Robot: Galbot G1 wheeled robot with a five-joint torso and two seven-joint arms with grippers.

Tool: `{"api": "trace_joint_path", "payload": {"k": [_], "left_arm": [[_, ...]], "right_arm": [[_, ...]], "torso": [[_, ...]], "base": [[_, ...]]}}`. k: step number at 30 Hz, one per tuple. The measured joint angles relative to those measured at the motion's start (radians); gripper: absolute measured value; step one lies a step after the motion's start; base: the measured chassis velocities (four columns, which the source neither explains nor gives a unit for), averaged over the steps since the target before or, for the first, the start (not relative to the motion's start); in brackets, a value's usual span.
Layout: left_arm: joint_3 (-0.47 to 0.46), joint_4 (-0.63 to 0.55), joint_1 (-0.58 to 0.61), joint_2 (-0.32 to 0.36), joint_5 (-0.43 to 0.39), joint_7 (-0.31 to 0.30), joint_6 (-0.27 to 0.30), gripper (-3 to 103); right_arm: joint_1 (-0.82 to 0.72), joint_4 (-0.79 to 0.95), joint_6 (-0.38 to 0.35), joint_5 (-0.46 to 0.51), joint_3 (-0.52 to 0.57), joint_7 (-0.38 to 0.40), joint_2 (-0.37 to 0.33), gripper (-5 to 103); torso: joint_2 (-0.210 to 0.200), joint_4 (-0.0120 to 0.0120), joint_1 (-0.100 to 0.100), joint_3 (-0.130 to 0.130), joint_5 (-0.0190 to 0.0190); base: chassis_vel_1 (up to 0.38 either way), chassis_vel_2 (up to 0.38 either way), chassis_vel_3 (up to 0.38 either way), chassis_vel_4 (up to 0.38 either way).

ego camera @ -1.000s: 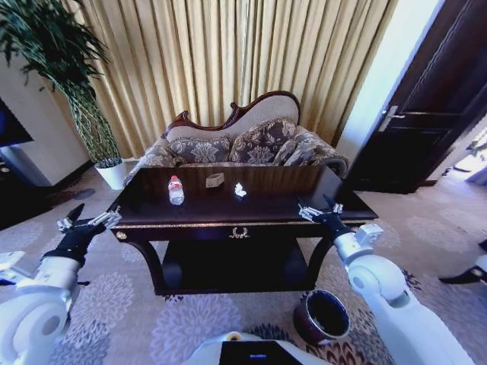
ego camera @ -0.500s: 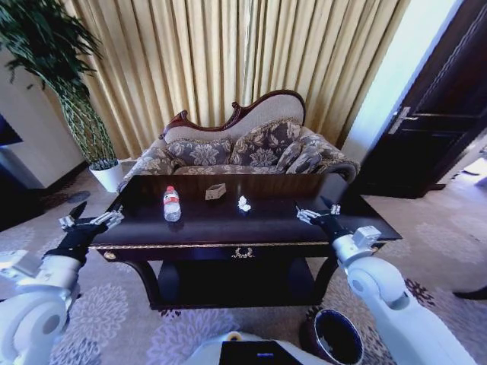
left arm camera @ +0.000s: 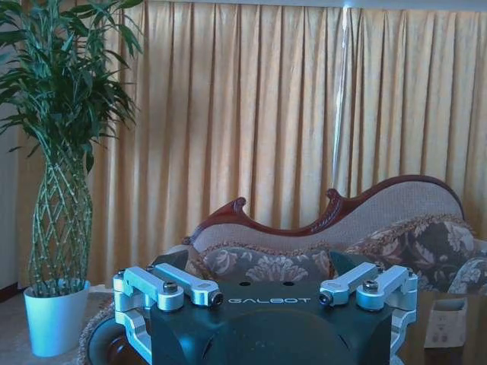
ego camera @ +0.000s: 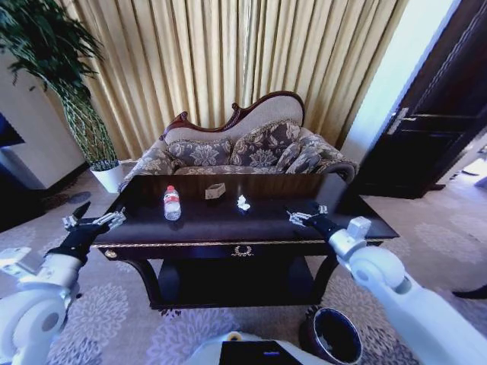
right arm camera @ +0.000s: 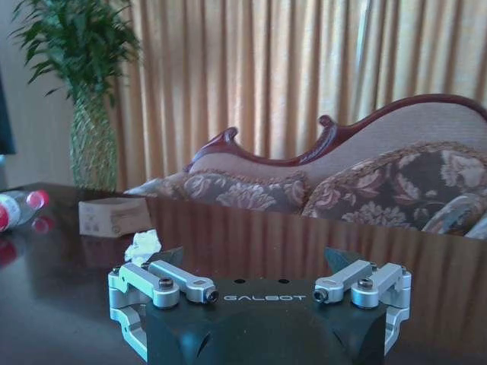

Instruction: Move to the front of the table and place the trash on the table into the trash bin.

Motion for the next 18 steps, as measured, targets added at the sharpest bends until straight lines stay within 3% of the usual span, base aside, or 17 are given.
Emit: {"api": "trace_joint_path", "payload": {"k": [7, 10, 11, 18], "left_arm": [[0.04, 0.0, -0.016, -0.005, 0.002, -0.006, 0.004, 100], [0.044, 0.0, -0.016, -0.006, 0.002, -0.007, 0.005, 100], [0.047, -0.001, -0.016, -0.006, 0.002, -0.008, 0.005, 100], [0.046, 0.001, -0.016, -0.004, 0.003, -0.01, 0.005, 100]], "right_arm": [[0.157, -0.041, -0.007, 0.101, -0.167, -0.002, -0.132, 100], [0.203, -0.051, -0.008, 0.122, -0.209, -0.002, -0.149, 100], [0.276, -0.062, -0.008, 0.147, -0.27, -0.002, -0.163, 100], [0.452, -0.101, -0.008, 0.166, -0.455, -0.002, -0.146, 100]], "torso": [[0.0, -0.0001, 0.0, 0.0, -0.0001], [0.0, -0.0001, 0.0, 0.0, 0.0], [0.0, -0.0001, 0.0, 0.0, -0.0002], [0.0, -0.0001, 0.0, 0.0, 0.0003]], "base": [[0.0, 0.0, 0.0, 0.0], [0.0, 0.0, 0.0, 0.0], [0.0, 0.0, 0.0, 0.0], [0.0, 0.0, 0.0, 0.0]]}}
